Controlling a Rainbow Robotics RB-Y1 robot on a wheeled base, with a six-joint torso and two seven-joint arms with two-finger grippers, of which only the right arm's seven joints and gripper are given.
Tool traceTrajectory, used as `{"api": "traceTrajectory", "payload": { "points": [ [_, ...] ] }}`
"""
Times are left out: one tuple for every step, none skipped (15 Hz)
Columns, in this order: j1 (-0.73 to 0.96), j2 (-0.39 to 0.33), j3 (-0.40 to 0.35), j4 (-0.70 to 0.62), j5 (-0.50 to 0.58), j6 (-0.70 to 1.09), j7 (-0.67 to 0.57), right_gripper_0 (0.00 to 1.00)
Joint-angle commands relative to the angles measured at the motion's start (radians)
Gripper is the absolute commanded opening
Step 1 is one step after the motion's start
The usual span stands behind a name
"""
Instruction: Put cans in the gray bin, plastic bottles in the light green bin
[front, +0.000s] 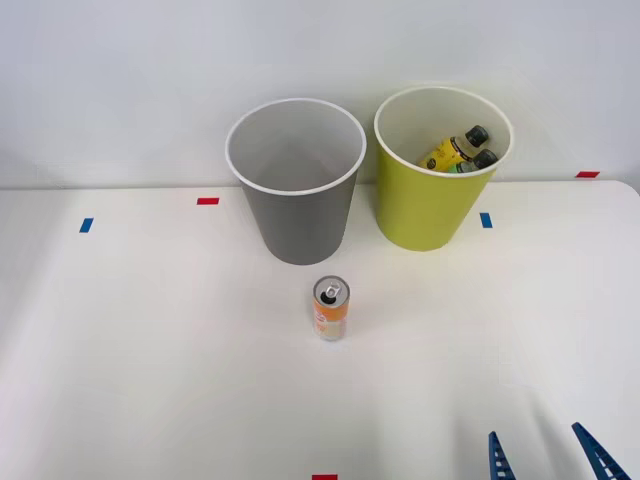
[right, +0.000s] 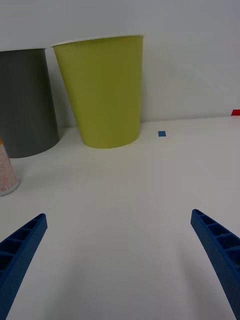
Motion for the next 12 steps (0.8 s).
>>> {"api": "traceTrajectory", "payload": {
  "points": [
    [0.000,0.000,0.000,0.000,0.000,0.000,0.000,1.00],
    [0.000,0.000,0.000,0.000,0.000,0.000,0.000,1.00],
    [0.000,0.000,0.000,0.000,0.000,0.000,0.000,1.00],
    [-0.005,-0.003,0.005,0.038,0.002,0.017,0.000,1.00],
    [-0.003,-0.012,0.018,0.051,-0.014,0.012,-0.002,1.00],
    [0.002,-0.023,0.040,0.045,-0.046,0.012,0.002,1.00],
    [0.015,-0.048,0.066,0.026,-0.078,0.012,0.008,1.00],
    [0.025,-0.066,0.080,0.006,-0.095,0.009,0.014,1.00],
    [0.028,-0.089,0.092,-0.008,-0.098,0.000,0.022,1.00],
    [0.018,-0.121,0.107,-0.023,-0.095,-0.002,0.035,1.00],
    [0.005,-0.146,0.118,-0.023,-0.092,-0.002,0.046,1.00],
    [-0.015,-0.170,0.132,-0.023,-0.087,-0.002,0.100,1.00]
  ]
}}
